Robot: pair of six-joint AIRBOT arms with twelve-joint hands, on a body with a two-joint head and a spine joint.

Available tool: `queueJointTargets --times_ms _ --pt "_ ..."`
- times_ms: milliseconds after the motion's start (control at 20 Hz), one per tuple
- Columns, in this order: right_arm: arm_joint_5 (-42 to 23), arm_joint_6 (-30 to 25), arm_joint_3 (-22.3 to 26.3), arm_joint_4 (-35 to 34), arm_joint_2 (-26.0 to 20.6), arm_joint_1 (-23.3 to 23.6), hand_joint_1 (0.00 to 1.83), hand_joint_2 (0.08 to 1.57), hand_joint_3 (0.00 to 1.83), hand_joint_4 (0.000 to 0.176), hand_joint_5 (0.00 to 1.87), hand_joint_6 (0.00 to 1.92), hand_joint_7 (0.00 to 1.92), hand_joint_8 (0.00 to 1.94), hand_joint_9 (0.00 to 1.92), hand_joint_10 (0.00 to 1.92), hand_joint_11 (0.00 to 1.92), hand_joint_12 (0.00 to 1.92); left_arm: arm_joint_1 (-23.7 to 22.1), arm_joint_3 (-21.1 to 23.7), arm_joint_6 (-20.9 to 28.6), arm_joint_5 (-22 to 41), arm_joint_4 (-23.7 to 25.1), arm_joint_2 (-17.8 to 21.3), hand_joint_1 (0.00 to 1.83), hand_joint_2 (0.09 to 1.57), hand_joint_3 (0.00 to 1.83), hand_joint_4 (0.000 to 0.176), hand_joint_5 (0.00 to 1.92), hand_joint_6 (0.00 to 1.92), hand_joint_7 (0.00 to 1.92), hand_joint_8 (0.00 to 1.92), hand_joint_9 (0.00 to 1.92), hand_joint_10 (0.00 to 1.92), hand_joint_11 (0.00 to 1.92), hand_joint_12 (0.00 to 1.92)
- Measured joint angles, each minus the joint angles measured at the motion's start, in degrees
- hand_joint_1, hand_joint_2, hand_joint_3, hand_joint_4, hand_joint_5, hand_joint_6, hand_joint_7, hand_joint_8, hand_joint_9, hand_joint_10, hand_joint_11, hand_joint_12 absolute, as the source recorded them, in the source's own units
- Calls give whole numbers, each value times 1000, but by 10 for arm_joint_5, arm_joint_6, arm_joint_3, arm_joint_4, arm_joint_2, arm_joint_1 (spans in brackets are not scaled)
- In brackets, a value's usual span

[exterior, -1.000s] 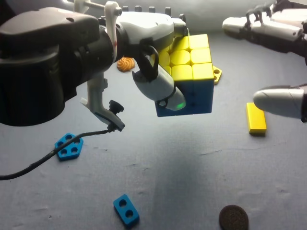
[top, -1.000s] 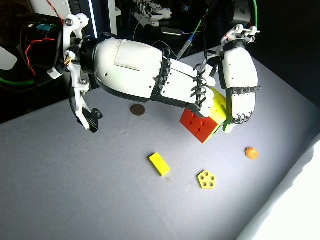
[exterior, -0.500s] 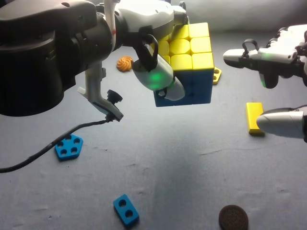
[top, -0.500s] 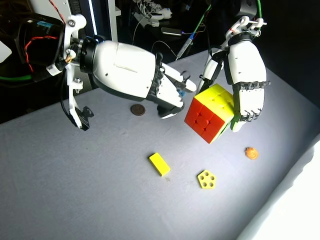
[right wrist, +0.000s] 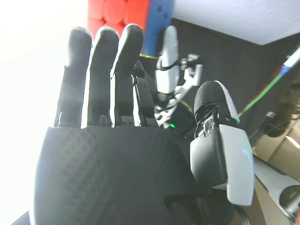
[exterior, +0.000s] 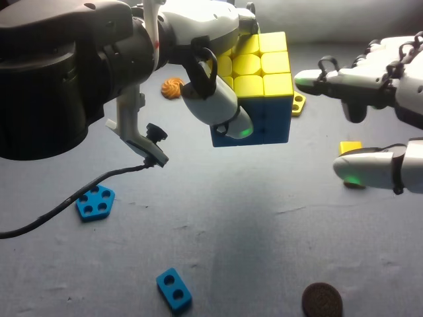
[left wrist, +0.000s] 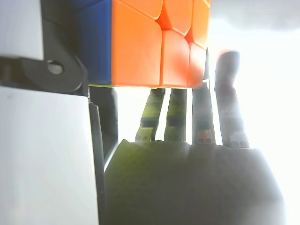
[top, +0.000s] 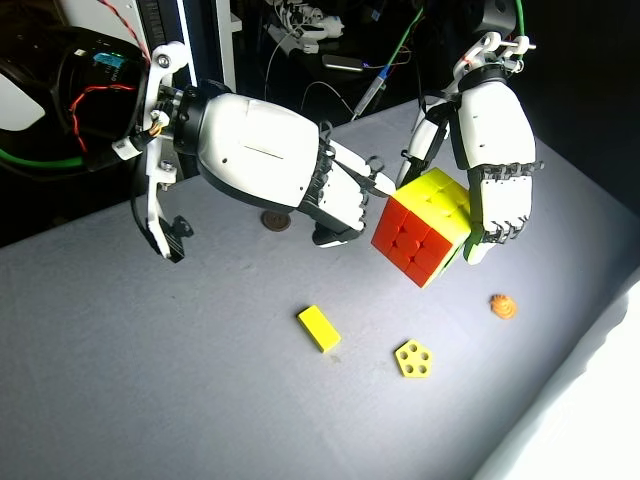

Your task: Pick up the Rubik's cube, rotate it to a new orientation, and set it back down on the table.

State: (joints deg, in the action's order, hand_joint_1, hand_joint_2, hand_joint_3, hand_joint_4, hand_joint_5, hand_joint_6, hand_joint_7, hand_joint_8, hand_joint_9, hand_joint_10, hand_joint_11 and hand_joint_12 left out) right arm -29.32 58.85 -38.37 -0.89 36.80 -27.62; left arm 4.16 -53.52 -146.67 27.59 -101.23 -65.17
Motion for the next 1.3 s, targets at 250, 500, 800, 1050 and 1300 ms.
queueJointTargets --times_ms 250,500,800,1050,1300 --pt "1 26 0 -21 10 3 116 1246 0 0 161 10 486 1295 390 1751 268 1921 0 0 0 0 -1 0 1046 1386 0 5 523 1619 526 1797 316 1838 276 1921" --pt "0 78 -1 -55 35 4 115 1243 0 0 143 4 474 1309 355 1789 243 1921 0 0 0 0 -1 0 1022 1412 4 0 465 1672 500 1867 312 1892 283 1921" --pt "9 123 -2 -105 48 6 118 1242 0 0 144 3 491 1311 388 1775 258 1921 -1 0 -2 3 -1 0 1037 1398 0 0 506 1625 503 1849 298 1878 283 1921" --pt "22 123 -2 -107 48 10 75 1253 3 0 143 0 465 1332 372 1778 272 1921 -1 0 -3 3 -2 0 1037 1399 0 0 503 1622 504 1854 297 1891 293 1921" --pt "50 123 -2 -107 48 9 117 1242 0 0 190 14 526 1266 431 1719 312 1921 -1 0 -5 6 -2 0 1024 1411 2 0 477 1657 494 1874 289 1921 298 1921"
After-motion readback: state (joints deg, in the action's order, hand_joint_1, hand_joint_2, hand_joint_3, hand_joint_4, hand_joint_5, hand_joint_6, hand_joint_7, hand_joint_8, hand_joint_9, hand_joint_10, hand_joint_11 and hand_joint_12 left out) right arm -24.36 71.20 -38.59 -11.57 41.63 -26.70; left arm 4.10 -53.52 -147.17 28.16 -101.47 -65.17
